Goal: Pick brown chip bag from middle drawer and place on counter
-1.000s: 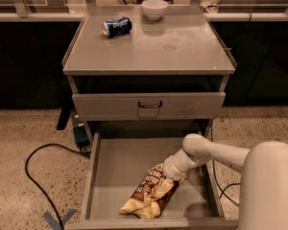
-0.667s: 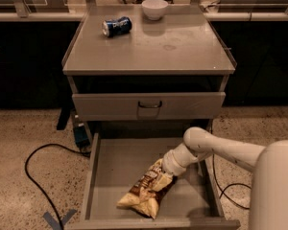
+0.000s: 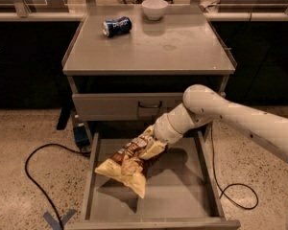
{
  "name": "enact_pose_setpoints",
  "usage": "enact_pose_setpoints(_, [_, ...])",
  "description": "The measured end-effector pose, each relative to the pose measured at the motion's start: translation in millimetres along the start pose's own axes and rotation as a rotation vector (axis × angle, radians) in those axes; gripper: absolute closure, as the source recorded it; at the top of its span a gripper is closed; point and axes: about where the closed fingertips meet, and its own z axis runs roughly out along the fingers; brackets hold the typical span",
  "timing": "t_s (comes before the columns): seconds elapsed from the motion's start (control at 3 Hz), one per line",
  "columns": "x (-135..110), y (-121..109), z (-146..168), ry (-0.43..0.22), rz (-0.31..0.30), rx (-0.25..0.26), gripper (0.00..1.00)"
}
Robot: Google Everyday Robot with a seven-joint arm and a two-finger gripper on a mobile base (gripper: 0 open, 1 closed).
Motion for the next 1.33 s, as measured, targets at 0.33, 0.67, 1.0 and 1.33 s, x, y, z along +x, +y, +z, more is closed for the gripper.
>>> enact_pose_setpoints(0.33, [-60.8,-10.2,-40.0,0.018,-0.083,0.048,1.0])
enact_pose_setpoints(0.67, [-101.8,-27.8,-75.2,-0.013,-0.125,0.059,1.0])
enact_pose_setpoints(1.0, [-124.4,-66.3,-125.0,-0.044,-0.12,0.147,1.0])
enact_pose_setpoints(1.33, [-124.6,-66.4,-124.7,-0.044,-0.12,0.146,1.0])
